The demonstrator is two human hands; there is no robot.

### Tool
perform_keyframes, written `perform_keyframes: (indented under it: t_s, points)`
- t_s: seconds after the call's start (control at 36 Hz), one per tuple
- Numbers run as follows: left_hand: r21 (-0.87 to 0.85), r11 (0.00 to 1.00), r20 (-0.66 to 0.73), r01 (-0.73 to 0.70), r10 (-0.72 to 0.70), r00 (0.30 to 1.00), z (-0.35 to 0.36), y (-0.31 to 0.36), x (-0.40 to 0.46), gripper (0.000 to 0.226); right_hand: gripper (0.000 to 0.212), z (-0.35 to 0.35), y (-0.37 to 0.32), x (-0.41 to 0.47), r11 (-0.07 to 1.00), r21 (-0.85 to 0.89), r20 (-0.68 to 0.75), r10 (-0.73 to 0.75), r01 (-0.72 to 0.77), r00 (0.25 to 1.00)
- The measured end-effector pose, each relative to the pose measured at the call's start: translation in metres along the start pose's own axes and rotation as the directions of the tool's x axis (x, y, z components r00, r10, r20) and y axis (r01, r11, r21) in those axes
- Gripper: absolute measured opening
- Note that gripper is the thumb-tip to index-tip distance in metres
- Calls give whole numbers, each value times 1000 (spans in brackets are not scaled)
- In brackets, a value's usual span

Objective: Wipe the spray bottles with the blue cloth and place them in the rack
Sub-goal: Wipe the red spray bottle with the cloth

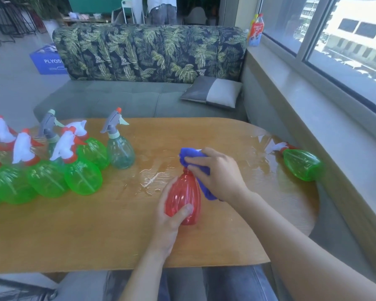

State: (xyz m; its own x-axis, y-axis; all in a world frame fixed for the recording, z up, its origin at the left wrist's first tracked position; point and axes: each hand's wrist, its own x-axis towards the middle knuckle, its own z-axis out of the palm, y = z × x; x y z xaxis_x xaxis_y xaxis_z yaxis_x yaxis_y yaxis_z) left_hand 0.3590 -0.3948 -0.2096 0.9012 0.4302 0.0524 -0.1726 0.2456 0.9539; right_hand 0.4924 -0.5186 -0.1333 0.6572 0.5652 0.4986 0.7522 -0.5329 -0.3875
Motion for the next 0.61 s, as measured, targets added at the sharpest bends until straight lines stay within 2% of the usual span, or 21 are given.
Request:
perform_keyframes:
  t_s: [0.08, 0.17, 0.22, 0.36, 0.44, 0.61]
  points:
    - [-15, 1000, -9, 1, -1, 1000, 0, 2, 2, 76, 21, -2, 0, 5, 998, 27, 59, -63, 61, 996]
    - [-1, 1000, 8, 0, 0, 1000, 2, 2, 2, 78, 21, -4, 9, 13, 997, -46, -56, 62, -65, 997]
    - [-1, 1000, 8, 2, -2, 1000, 2, 2, 2, 79, 20, -4, 11, 12, 992, -36, -89, 118, -122, 989]
    - [-16, 1000, -25, -3, 2, 1000, -1, -1, 3, 78, 21, 0, 3, 4, 991, 115, 143, -84, 68, 986]
    - [9, 1000, -21, -13, 13, 1000, -1, -2, 3, 77, 20, -2, 10, 7, 992, 103, 193, -93, 74, 977]
    - [10, 1000, -12, -4, 4, 1000, -3, -4, 3, 81, 19, -6, 21, 13, 995, -67, -107, 71, -79, 992]
